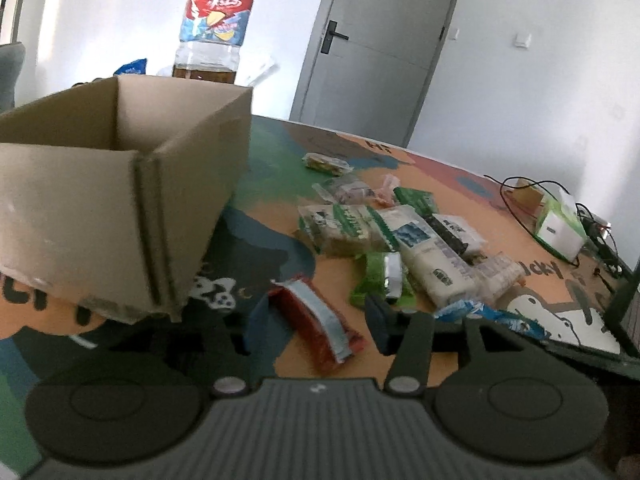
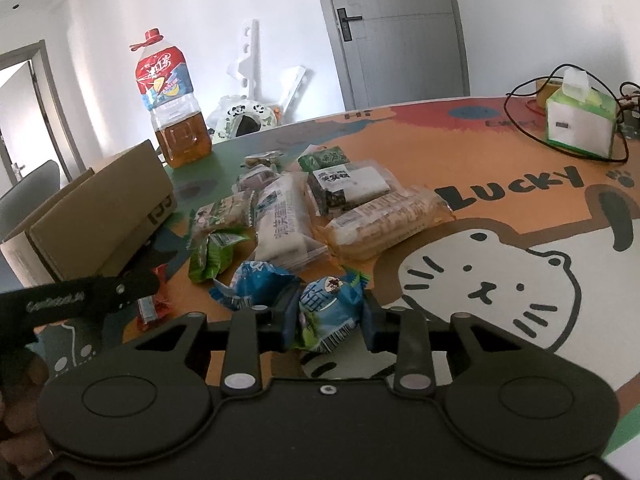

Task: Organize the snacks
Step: 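Lift the blue bag with the right tool while the left tool lifts the red bar, then carry the blue bag with the right tool while the left tool carries the red bar to the box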

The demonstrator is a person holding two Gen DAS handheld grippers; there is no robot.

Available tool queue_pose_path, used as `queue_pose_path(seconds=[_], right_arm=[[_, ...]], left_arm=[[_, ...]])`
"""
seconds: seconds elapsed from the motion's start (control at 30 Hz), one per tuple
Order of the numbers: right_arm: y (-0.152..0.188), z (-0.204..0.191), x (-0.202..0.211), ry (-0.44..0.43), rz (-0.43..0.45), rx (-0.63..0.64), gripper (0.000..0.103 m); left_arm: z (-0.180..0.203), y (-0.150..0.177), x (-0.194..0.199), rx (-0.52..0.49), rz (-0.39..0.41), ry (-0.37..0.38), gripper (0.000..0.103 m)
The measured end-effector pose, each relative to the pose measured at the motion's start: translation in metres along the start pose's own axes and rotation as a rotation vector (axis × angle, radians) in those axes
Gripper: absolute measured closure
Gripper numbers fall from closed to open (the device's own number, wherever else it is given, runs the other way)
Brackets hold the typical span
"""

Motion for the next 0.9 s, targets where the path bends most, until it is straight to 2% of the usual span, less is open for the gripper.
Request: queue_pose_path(seconds=[0.2,0.3,0.37,0.43,0.6,0.9], right_arm=[[0.000,0.000,0.000,-0.008,0.008,0.003,0.069],[0.000,0.000,-0.001,-0.006,0.012,0.009,0.069],[0.000,-0.001,-0.001,-0.004,0.013,0.015,0.069],[0.000,-0.001,-0.001,-0.003,0.012,0.016,0.069],[-0.004,-0.003,0.002,0.004,0.032,0.044,0.070],[-0.022,-0.013,0.015,-0.009,0.097,0.041,0.070]], left_arm=[[0.013,0.005,-0.012,-0.037,-0.011,0.010,0.052],[0.013,0.006,-0.015,-0.062,0.008,-0.016,0.058],[0.012,0.006,-0.015,-0.077,0.013,-0.036,0.075],[0.010,0.007,-0.014,-0.084,0.010,-0.032,0.084],[0.006,0.006,-0.005,-0.061,0.006,-0.008,0.084],[0.002,-0.015,0.030,-0.033,0.078,0.033,0.084]])
Point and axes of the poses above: each gripper's, at about its wrist camera, not at the fingertips, and x roughly against the way its jaws point, z to its right, y to its underside, the point moved 10 cm from there along -x, roughly the way its jaws point, and after that the axes turned 3 degrees about -y, right-handed, at the moved point
